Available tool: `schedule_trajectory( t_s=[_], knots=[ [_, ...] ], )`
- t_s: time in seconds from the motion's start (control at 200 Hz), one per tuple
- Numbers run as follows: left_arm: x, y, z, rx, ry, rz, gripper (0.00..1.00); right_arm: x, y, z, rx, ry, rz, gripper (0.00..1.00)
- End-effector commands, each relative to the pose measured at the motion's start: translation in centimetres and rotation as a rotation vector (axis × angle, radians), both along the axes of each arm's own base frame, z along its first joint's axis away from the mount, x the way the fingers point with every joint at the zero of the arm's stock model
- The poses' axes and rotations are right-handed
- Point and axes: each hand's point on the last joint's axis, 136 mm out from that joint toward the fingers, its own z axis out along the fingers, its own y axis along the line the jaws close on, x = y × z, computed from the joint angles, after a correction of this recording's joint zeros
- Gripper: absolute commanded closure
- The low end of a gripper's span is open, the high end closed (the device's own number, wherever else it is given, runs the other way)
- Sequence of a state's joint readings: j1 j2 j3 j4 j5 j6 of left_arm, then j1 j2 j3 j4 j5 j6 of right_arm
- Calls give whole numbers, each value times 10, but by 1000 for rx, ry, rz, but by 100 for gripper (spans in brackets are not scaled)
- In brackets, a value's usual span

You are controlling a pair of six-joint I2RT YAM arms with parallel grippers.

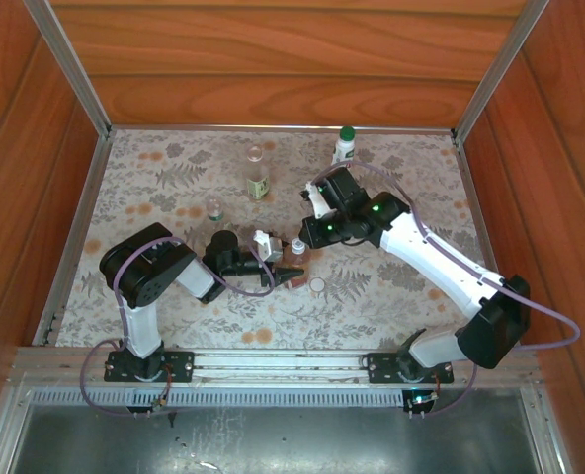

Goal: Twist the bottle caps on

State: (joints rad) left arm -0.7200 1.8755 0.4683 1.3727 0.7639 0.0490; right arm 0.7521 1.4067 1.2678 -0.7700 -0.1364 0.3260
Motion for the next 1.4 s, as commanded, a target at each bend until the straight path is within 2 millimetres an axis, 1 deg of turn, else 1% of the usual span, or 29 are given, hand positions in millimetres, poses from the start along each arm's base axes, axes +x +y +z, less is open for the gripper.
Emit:
schedule_trajectory(
  t_s=[0.0, 0.09, 0.185, 0.275, 0.405, 0.515, 0.595, 0.7, 0.804, 0.859, 0.894, 0.954, 0.979, 1.044, 1.119, 1.194, 1.294, 1.359, 1.394],
  knots=[
    [-2, 3, -13, 41, 35, -3, 37, -14, 2, -7, 47, 59, 20, 82],
    [-1, 3, -13, 40, 36, -2, 37, -22, -1, -12, 66, 92, 21, 84],
    [-1, 3, -12, 39, 36, -1, 37, -29, -3, -18, 78, 124, 14, 90],
    [0, 2, -12, 38, 37, 2, 37, -40, 0, -18, 116, 170, 33, 91],
    [1, 2, -12, 38, 41, 4, 38, -56, 1, -12, 161, 217, 70, 91],
    [1, 2, -12, 39, 38, 5, 38, -59, 2, -3, 209, 200, 68, 90],
    [1, 2, -12, 38, 36, 6, 38, -57, 2, 5, 229, 170, 70, 90],
    [0, 3, -12, 41, 29, 9, 38, -53, -1, 13, 210, 124, 77, 88],
    [-1, 4, -13, 44, 21, 4, 38, -45, -5, 24, 188, 21, 120, 75],
    [-3, 5, -13, 44, 16, 0, 38, -37, -10, 26, 154, -52, 128, 68],
    [-4, 5, -12, 43, 12, -4, 38, -30, -14, 26, 133, -89, 115, 68],
    [-5, 5, -12, 44, 9, -6, 38, -19, -19, 29, 133, -94, 87, 74],
    [-5, 5, -12, 44, 9, -6, 38, -17, -18, 30, 146, -75, 85, 75],
    [-5, 5, -12, 43, 9, -7, 38, -12, -13, 30, 175, -34, 91, 74],
    [-6, 5, -12, 44, 9, -9, 38, -6, -8, 25, 182, -2, 101, 73],
    [-6, 5, -12, 44, 12, -10, 38, -1, -3, 18, 206, 20, 111, 74],
    [-6, 5, -11, 41, 17, -11, 38, -4, 3, 13, 246, 77, 136, 76],
    [-5, 4, -11, 39, 23, -9, 38, -11, 6, 12, 272, 110, 161, 77],
    [-4, 4, -11, 39, 25, -6, 38, -14, 7, 11, 286, 126, 168, 79]
  ],
)
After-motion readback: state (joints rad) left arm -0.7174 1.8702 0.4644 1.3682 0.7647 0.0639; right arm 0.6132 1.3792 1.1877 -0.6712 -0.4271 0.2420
